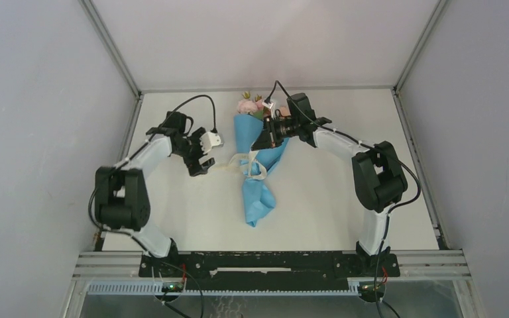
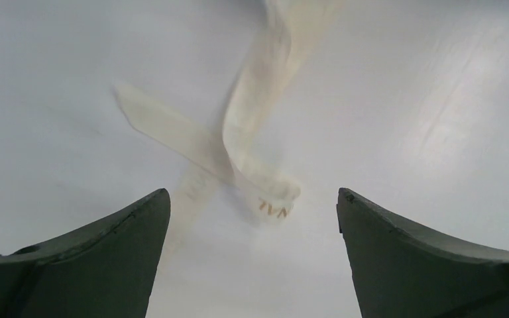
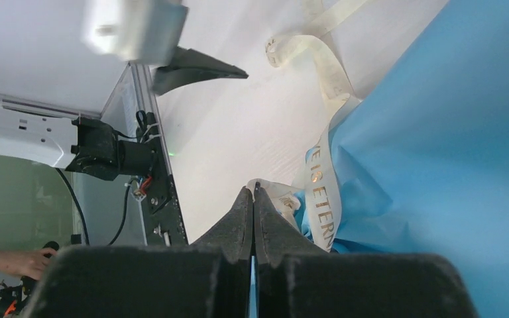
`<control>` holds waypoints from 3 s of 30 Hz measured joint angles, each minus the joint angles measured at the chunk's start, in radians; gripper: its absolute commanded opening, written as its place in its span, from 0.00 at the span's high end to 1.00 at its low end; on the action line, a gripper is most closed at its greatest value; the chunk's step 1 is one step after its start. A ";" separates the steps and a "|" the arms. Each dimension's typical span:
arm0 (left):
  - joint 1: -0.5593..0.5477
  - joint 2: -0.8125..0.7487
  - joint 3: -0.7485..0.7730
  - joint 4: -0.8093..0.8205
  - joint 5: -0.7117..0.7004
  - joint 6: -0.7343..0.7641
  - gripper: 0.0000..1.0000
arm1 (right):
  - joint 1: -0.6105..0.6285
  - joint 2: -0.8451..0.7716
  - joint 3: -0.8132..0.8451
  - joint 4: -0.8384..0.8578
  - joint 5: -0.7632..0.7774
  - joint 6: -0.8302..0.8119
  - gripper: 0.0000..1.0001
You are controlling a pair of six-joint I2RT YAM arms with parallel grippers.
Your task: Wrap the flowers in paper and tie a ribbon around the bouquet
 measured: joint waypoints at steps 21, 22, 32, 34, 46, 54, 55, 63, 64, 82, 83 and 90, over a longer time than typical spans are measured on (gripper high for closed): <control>0.033 0.332 0.233 -0.428 -0.171 0.103 1.00 | -0.001 -0.013 0.000 -0.049 0.045 -0.040 1.00; 0.029 0.317 0.233 -0.449 -0.164 0.105 1.00 | -0.001 -0.013 0.000 -0.048 0.045 -0.039 1.00; -0.332 0.076 0.301 -0.721 -0.020 0.113 1.00 | -0.001 -0.013 0.000 -0.010 0.058 0.008 1.00; -0.414 0.066 0.354 -0.750 0.028 0.089 1.00 | -0.001 -0.013 0.000 0.002 0.062 0.022 1.00; -0.725 0.237 0.680 -0.670 0.237 -0.098 1.00 | 0.013 -0.016 0.000 0.021 0.085 0.029 1.00; -0.769 0.322 0.737 -0.471 0.293 -0.222 0.69 | 0.019 -0.023 0.000 0.018 0.089 0.021 1.00; -0.772 0.322 0.729 -0.461 0.293 -0.220 0.60 | 0.019 -0.024 0.000 0.016 0.090 0.019 1.00; -0.776 0.306 0.695 -0.455 0.217 -0.146 0.40 | 0.027 -0.031 -0.001 0.000 0.111 0.002 1.00; -0.772 0.289 0.674 -0.456 0.196 -0.130 0.41 | 0.028 -0.032 -0.003 0.000 0.116 0.003 1.00; -0.366 -0.324 -0.352 0.557 -0.014 -0.660 0.32 | 0.066 -0.115 -0.119 0.100 0.186 0.098 1.00; -0.355 -0.304 -0.381 0.622 -0.014 -0.693 0.32 | 0.075 -0.115 -0.120 0.100 0.198 0.100 1.00; -0.333 -0.179 -0.467 1.019 -0.005 -0.864 0.55 | 0.121 -0.115 -0.120 0.116 0.246 0.128 1.00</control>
